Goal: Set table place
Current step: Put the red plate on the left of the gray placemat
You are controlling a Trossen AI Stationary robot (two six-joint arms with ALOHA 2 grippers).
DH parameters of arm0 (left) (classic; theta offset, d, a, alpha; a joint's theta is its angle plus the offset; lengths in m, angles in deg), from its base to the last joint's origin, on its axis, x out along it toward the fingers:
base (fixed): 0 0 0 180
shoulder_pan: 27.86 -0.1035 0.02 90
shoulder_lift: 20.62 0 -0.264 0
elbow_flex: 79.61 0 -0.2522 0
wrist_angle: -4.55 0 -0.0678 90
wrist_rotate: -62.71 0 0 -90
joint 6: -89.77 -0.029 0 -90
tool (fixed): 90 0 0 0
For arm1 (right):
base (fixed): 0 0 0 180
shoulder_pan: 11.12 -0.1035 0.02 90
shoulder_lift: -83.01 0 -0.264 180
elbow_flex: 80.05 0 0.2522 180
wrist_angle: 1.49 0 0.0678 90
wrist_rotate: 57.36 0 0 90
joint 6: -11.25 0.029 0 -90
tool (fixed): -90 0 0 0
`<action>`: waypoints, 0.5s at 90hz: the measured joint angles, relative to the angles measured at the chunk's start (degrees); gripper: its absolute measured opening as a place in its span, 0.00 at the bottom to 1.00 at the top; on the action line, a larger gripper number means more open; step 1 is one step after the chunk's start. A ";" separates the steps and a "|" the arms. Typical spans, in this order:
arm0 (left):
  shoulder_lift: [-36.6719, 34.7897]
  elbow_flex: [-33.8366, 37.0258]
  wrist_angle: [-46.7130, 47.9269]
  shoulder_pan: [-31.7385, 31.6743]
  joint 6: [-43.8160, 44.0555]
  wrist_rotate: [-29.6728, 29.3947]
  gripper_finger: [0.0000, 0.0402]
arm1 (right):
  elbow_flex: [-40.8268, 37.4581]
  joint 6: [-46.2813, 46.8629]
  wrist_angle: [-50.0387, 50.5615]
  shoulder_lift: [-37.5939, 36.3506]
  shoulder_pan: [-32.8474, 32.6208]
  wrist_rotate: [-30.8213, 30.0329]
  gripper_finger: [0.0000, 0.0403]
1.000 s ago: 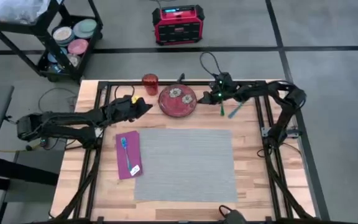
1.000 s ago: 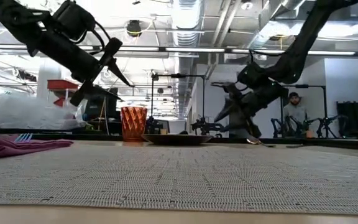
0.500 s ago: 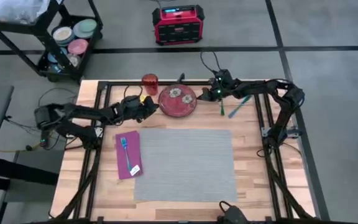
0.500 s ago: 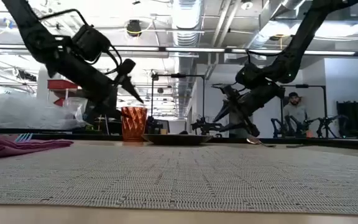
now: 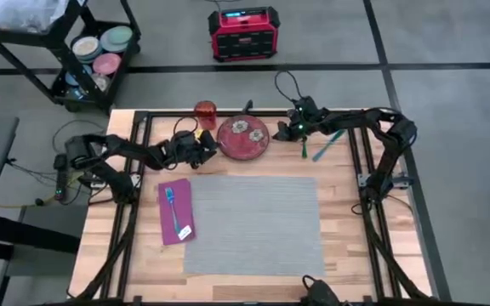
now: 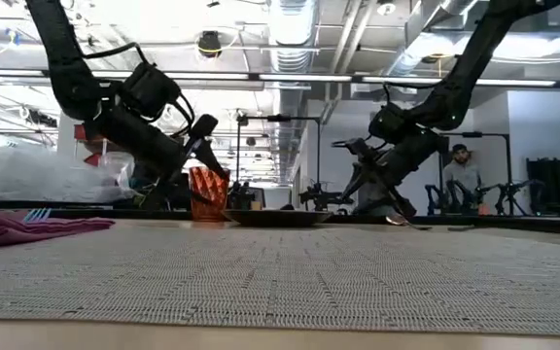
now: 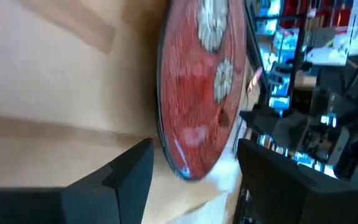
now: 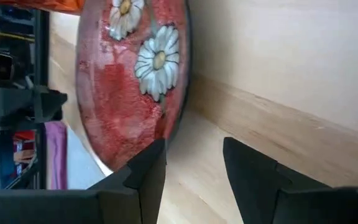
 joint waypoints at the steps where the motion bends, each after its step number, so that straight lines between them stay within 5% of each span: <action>1: 0.00 0.00 0.02 -0.12 0.01 -0.02 0.54 | 0.15 -0.01 0.32 0.00 0.00 -0.04 0.37; 45: 0.00 0.00 1.39 -1.61 -1.09 0.02 0.54 | 7.87 -0.60 9.88 1.23 0.00 -4.01 0.37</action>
